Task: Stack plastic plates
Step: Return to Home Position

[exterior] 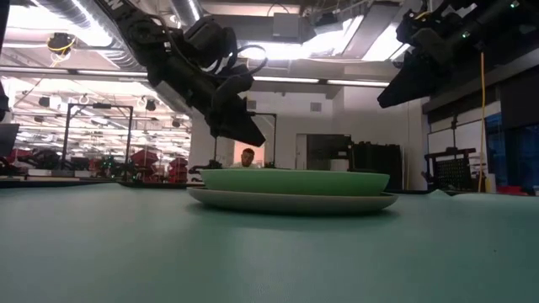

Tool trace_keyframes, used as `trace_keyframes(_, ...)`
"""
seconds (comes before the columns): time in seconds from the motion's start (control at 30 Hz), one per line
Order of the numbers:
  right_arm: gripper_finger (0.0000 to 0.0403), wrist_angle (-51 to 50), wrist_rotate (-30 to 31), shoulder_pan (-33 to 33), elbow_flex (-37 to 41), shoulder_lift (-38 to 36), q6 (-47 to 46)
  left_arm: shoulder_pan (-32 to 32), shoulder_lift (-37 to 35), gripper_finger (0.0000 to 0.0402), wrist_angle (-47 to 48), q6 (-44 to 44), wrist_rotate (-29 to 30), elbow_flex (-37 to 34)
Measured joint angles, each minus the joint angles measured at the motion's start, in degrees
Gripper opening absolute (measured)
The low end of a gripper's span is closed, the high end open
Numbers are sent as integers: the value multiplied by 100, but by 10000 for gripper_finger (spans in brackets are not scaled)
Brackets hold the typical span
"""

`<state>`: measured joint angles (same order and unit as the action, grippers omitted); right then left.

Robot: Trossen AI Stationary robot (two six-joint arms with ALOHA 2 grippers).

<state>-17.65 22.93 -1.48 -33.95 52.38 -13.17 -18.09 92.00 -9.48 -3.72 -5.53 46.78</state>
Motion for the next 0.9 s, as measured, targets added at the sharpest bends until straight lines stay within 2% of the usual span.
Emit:
trace_keyframes(0.17,182,2,-52,0,0,0,-127,-39,-142,126,88,-12,-42,0)
trace_keyframes(0.47,182,136,-112,0,0,0,148,-59,-986,127,380,25,9,2)
trace_keyframes(0.73,182,423,-159,64,-98,0,658,60,-1885,126,637,799,52,2)
trace_keyframes(0.9,182,810,-792,548,-103,0,983,105,-2155,126,647,1027,2,2)
